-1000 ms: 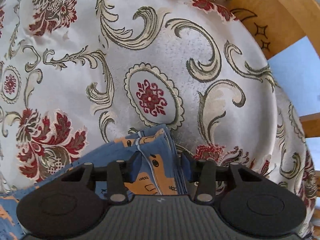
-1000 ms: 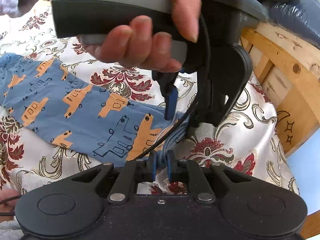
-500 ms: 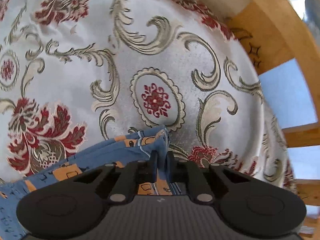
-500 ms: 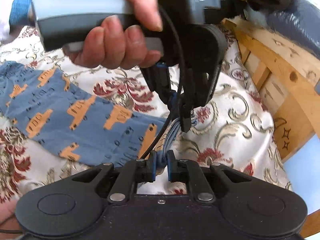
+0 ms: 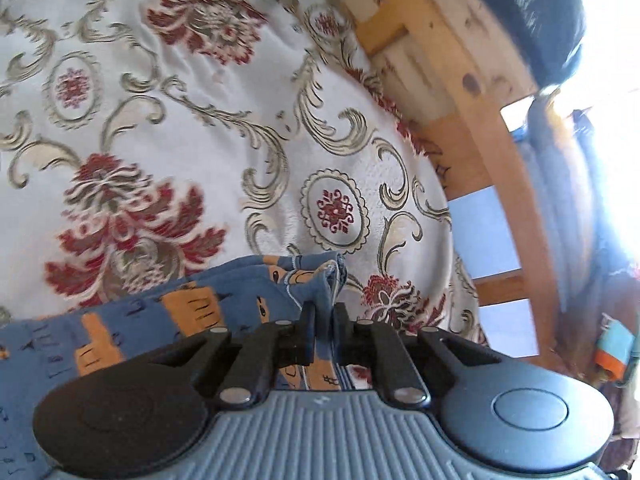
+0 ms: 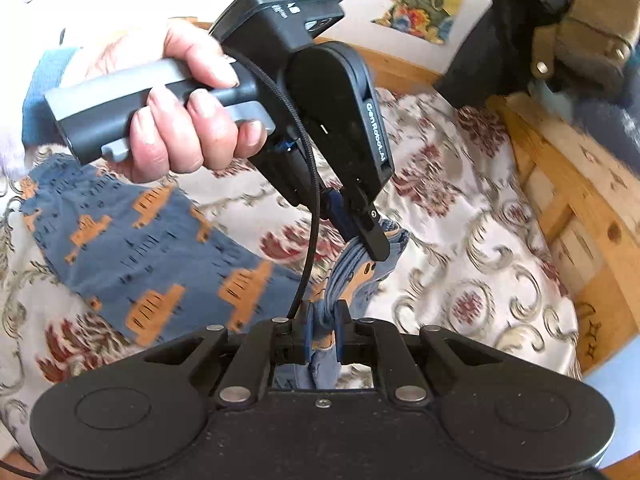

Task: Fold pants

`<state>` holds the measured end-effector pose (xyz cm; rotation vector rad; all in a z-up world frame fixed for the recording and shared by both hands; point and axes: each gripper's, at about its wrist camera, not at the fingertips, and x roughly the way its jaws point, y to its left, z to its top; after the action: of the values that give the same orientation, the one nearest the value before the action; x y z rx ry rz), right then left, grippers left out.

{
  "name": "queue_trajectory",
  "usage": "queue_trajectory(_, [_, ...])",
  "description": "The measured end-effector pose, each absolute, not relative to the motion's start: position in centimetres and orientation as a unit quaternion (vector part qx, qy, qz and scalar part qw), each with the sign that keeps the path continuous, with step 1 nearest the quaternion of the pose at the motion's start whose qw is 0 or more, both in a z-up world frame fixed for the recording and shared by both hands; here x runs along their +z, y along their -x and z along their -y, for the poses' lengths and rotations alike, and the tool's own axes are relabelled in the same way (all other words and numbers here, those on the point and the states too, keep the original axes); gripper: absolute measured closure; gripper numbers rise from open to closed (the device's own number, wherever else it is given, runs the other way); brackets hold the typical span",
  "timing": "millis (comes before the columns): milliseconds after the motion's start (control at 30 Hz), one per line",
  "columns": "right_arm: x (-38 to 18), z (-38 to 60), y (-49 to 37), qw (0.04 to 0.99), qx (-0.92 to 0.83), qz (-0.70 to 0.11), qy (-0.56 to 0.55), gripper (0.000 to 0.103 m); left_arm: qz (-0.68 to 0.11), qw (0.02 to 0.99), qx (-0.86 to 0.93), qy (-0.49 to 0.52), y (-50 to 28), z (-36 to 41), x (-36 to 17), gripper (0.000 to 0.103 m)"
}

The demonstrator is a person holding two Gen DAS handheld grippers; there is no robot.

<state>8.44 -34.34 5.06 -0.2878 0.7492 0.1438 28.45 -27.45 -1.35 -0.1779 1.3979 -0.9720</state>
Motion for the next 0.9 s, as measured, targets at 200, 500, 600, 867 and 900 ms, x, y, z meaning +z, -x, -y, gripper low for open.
queue_trajectory(200, [5.6, 29.7, -9.3, 0.916, 0.085, -0.360, 0.153, 0.092, -0.602, 0.657, -0.436, 0.129, -29.8, 21.3, -1.3, 0.093])
queue_trajectory(500, [2.2, 22.6, -9.9, 0.901, 0.123, -0.378, 0.176, 0.092, -0.603, 0.659, -0.413, 0.180, -30.4, 12.8, -5.0, 0.093])
queue_trajectory(600, [0.1, 19.9, -9.7, 0.894, 0.133, -0.383, 0.193, 0.092, -0.606, 0.659, -0.403, 0.189, -30.5, 10.1, -7.1, 0.093])
queue_trajectory(867, [-5.9, 15.6, -9.8, 0.879, 0.128, -0.393, 0.238, 0.092, -0.594, 0.664, -0.405, 0.205, -30.7, 5.0, -12.6, 0.093])
queue_trajectory(900, [-6.3, 15.5, -9.9, 0.878, 0.128, -0.396, 0.238, 0.092, -0.592, 0.664, -0.406, 0.210, -30.7, 4.6, -13.2, 0.093])
